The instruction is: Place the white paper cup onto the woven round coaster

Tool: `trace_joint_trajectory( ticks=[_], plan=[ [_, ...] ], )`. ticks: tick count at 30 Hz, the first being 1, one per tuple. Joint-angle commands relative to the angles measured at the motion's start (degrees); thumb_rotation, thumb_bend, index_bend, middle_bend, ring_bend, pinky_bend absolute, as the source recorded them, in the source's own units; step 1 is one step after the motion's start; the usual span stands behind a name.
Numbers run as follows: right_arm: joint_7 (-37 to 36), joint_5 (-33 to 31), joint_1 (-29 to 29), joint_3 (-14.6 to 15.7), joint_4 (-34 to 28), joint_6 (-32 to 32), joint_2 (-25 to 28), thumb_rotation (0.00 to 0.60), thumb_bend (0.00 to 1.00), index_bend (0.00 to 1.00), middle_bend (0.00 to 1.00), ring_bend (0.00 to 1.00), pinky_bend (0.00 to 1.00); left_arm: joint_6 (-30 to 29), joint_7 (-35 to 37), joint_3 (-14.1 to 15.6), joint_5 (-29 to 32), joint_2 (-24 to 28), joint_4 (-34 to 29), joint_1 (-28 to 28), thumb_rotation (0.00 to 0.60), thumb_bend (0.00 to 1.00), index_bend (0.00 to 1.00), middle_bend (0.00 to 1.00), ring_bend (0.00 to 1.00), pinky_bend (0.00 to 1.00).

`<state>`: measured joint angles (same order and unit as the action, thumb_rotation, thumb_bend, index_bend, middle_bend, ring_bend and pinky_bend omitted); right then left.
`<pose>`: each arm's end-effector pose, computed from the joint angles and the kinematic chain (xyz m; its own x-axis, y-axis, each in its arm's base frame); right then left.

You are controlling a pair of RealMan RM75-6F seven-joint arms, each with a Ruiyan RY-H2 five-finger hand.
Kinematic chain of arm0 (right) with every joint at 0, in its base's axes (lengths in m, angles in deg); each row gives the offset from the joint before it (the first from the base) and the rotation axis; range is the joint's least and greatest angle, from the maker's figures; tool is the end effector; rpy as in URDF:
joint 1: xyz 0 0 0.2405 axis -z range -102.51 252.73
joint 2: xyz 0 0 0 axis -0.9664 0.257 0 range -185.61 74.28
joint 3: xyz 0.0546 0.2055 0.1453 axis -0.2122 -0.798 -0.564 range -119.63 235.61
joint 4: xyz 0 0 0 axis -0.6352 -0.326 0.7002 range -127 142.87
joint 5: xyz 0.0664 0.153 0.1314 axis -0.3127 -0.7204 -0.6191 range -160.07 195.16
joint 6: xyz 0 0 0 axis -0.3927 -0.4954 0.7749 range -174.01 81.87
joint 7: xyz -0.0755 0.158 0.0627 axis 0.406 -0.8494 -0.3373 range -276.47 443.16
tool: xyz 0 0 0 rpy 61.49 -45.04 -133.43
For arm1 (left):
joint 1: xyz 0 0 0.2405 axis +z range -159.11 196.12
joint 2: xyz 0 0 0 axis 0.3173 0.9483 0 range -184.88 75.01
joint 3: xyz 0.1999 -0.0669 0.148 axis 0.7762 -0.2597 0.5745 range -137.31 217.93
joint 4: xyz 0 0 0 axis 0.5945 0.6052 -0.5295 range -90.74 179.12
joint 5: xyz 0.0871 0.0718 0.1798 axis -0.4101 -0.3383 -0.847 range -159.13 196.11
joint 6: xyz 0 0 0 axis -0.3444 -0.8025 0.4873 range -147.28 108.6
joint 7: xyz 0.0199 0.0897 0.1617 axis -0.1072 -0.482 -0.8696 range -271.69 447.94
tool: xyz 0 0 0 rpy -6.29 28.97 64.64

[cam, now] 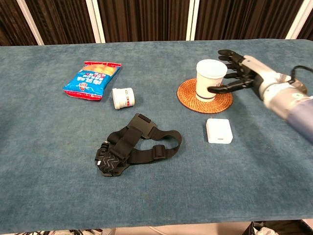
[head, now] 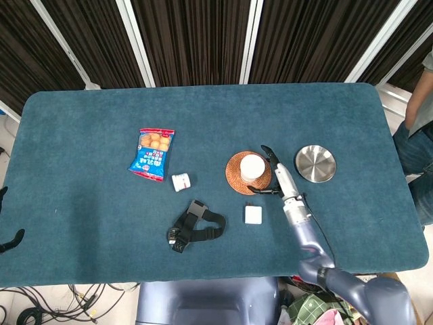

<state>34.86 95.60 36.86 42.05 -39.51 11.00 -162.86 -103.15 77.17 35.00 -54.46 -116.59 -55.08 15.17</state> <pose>-0.2067 -0.4231 -0.0573 -0.4346 -0.2502 0.8652 -0.8833 -0.0691 -0.4637 -0.3336 0.2178 0.1761 0.4692 0.0377 0.8823 0.8571 0.2210 -0.4653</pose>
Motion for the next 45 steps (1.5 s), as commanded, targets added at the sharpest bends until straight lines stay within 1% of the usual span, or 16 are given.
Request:
trace_joint_trajectory(
  ticks=[1,3,5,8,13,15,18,21,23,25,27,28,31,33,39,45],
  plan=[
    [3.0,4.6,4.1,5.3,-6.7,3.2,7.6,0.6,0.03,0.0,0.01,0.04,0.1,0.0,-0.1,0.0,-0.1,0.0,0.0,0.0,0.6,0.27,0.0,0.02,0.0,0.0],
    [4.1,6.1,5.8,7.2,-10.3,4.4,11.7,0.6,0.02,0.0,0.01,0.04,0.1,-0.1,-0.2,0.1,-0.1,0.0,0.0,0.0,0.6,0.27,0.0,0.02,0.0,0.0],
    [5.5,7.0,7.3,8.5,-13.1,5.6,15.6,0.6,0.02,0.0,0.01,0.04,0.1,-0.2,-0.3,0.1,-0.1,-0.1,-0.1,0.1,0.6,0.27,0.0,0.02,0.0,0.0],
    [6.7,7.2,9.1,9.3,-16.2,6.9,20.6,0.6,0.02,0.0,0.02,0.04,0.1,-0.3,-0.3,0.1,0.0,-0.1,-0.2,0.1,0.6,0.27,0.0,0.02,0.0,0.0],
    [7.1,7.6,11.4,10.3,-20.0,8.6,28.3,0.6,0.04,0.0,0.06,0.06,0.1,-0.3,-0.2,0.1,-0.1,0.1,-0.5,0.1,0.6,0.27,0.0,0.02,0.0,0.0],
    [7.9,8.4,12.3,11.2,-21.5,9.3,31.5,0.6,0.05,0.02,0.09,0.08,0.1,-0.3,-0.2,0.0,0.0,0.1,-0.5,0.2,0.6,0.27,0.0,0.02,0.0,0.0],
    [9.2,9.5,14.2,12.8,-25.2,10.9,36.5,0.6,0.05,0.02,0.1,0.08,0.1,-0.4,-0.1,0.0,0.0,0.1,-0.5,0.2,0.6,0.27,0.0,0.02,0.0,0.0],
    [11.6,9.9,17.1,14.1,-29.7,14.0,40.3,0.6,0.05,0.02,0.09,0.08,0.1,-0.4,0.0,0.0,-0.1,0.2,-0.6,0.2,0.6,0.27,0.0,0.02,0.0,0.0],
    [15.2,9.4,19.3,14.7,-32.3,16.6,42.1,0.6,0.05,0.03,0.09,0.08,0.1,-0.6,0.0,0.0,-0.3,0.2,-0.5,0.2,0.6,0.27,0.0,0.02,0.0,0.0],
    [18.8,9.3,21.0,15.1,-33.8,18.7,42.9,0.6,0.05,0.03,0.09,0.08,0.1,-0.7,0.0,0.0,-0.3,0.2,-0.5,0.2,0.6,0.27,0.0,0.02,0.0,0.0],
    [24.3,9.2,22.9,15.7,-34.9,21.1,43.4,0.6,0.05,0.03,0.07,0.08,0.1,-0.6,0.0,0.0,-0.4,0.1,-0.5,0.2,0.6,0.27,0.0,0.02,0.0,0.0],
    [28.2,9.1,24.0,16.1,-35.7,22.3,43.5,0.6,0.05,0.03,0.07,0.08,0.1,-0.6,0.0,0.1,-0.5,0.1,-0.5,0.2,0.6,0.27,0.0,0.02,0.0,0.0],
    [38.0,8.4,26.5,16.9,-38.3,24.9,43.1,0.6,0.05,0.02,0.06,0.08,0.1,-0.9,-0.1,0.1,-0.7,0.1,-0.6,0.3,0.6,0.27,0.0,0.02,0.0,0.0],
    [41.8,8.3,27.8,17.2,-39.8,26.4,42.5,0.6,0.05,0.02,0.05,0.07,0.1,-1.0,-0.1,0.2,-0.8,0.1,-0.6,0.3,0.6,0.27,0.0,0.02,0.0,0.0],
    [49.6,10.2,30.8,17.7,-40.6,31.6,39.9,0.6,0.05,0.02,0.05,0.06,0.1,-1.1,-0.2,0.3,-1.1,0.1,-0.6,0.4,0.6,0.27,0.0,0.02,0.0,0.0],
    [52.4,11.5,32.3,17.9,-40.8,33.9,38.4,0.6,0.05,0.02,0.04,0.06,0.1,-1.2,-0.2,0.4,-1.2,0.1,-0.6,0.4,0.6,0.27,0.0,0.02,0.0,0.0]
  ],
)
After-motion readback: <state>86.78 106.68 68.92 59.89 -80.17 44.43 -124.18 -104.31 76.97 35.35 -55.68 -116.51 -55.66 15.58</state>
